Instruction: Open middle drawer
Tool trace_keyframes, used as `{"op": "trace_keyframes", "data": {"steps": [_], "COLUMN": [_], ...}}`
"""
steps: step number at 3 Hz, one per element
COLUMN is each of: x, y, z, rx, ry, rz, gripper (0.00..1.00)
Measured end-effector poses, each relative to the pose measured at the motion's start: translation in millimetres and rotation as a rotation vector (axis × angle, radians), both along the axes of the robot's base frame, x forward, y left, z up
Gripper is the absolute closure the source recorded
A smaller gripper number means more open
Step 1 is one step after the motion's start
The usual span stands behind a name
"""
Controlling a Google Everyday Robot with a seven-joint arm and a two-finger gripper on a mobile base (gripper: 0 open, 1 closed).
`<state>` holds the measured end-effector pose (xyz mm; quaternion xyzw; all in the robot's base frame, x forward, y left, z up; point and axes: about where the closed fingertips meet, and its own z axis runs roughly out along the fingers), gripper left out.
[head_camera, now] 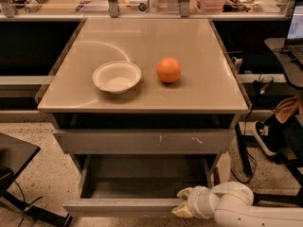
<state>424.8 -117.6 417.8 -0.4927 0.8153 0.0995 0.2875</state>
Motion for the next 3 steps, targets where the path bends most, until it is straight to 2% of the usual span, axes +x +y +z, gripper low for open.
{"op": "trace_keyframes", "data": {"steps": [1,3], "x": [-4.6,-13.4], "y": [-2.4,0.8], "z": [0.3,-0.7], "rx": [-0.004,-0.002], "ry": [-0.01,0.006], "rz": [-0.003,-0.002], "gripper": [1.0,1.0]}}
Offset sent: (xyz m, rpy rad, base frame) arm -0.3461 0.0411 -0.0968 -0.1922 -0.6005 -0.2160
